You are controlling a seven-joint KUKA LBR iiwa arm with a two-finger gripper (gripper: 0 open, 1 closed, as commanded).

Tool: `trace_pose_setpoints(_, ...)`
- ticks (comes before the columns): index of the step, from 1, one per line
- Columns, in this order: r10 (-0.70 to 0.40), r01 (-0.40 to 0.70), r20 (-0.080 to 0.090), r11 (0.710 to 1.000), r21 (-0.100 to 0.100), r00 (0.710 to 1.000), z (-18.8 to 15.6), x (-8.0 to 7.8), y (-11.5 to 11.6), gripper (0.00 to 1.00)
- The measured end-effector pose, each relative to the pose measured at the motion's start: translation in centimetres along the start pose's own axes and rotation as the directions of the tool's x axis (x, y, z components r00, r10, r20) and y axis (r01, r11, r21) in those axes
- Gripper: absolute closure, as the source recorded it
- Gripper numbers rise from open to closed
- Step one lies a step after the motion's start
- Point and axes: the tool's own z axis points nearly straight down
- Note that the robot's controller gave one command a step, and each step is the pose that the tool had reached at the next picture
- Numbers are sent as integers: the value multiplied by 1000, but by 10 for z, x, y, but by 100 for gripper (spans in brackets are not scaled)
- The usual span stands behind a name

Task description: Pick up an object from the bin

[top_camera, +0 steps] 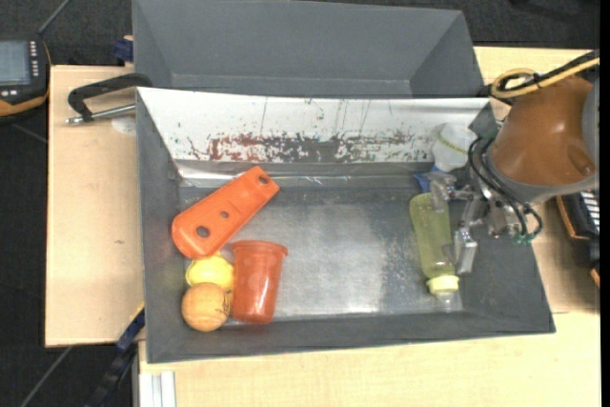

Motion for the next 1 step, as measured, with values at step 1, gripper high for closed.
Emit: trace_pose_setpoints(1, -21, 21, -3, 1000, 0, 1000, 5, 19, 4, 0)
